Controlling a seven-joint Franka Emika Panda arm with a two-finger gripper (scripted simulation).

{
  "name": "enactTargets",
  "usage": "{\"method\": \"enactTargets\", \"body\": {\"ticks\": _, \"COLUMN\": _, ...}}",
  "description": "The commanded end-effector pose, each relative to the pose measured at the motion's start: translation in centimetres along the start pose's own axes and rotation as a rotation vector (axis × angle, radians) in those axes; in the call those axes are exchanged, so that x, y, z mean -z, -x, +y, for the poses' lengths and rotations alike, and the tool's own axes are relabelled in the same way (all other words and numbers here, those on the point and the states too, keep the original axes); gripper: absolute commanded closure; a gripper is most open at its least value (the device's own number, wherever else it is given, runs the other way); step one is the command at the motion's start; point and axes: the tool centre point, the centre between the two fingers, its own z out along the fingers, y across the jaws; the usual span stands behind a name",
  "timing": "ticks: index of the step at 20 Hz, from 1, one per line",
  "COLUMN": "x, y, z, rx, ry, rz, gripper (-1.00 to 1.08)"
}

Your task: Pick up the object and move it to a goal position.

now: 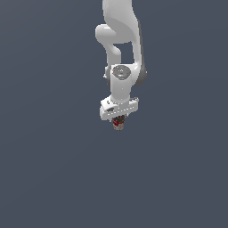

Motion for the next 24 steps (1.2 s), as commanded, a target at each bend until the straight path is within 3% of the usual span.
{"method": "enactTargets", "body": {"ticks": 1, "x": -0.7, "y": 0.0, "z": 0.0, "rx": 0.001, "ry": 0.000, "rz": 0.001, "gripper": -0.92}}
{"method": "enactTargets", "body": {"ticks": 4, "x": -1.0, "y": -0.1, "z": 0.0, "rx": 0.001, "ry": 0.000, "rz": 0.001, "gripper": -0.92}}
{"method": "enactTargets", "body": {"ticks": 5, "x": -1.0, "y": -0.1, "z": 0.0, "rx": 0.001, "ry": 0.000, "rz": 0.001, "gripper": 1.08}}
{"method": "enactTargets", "body": {"ticks": 24, "x": 1.2, "y": -0.5, "z": 0.7, "rx": 0.000, "ry": 0.001, "rz": 0.001, "gripper": 1.08}}
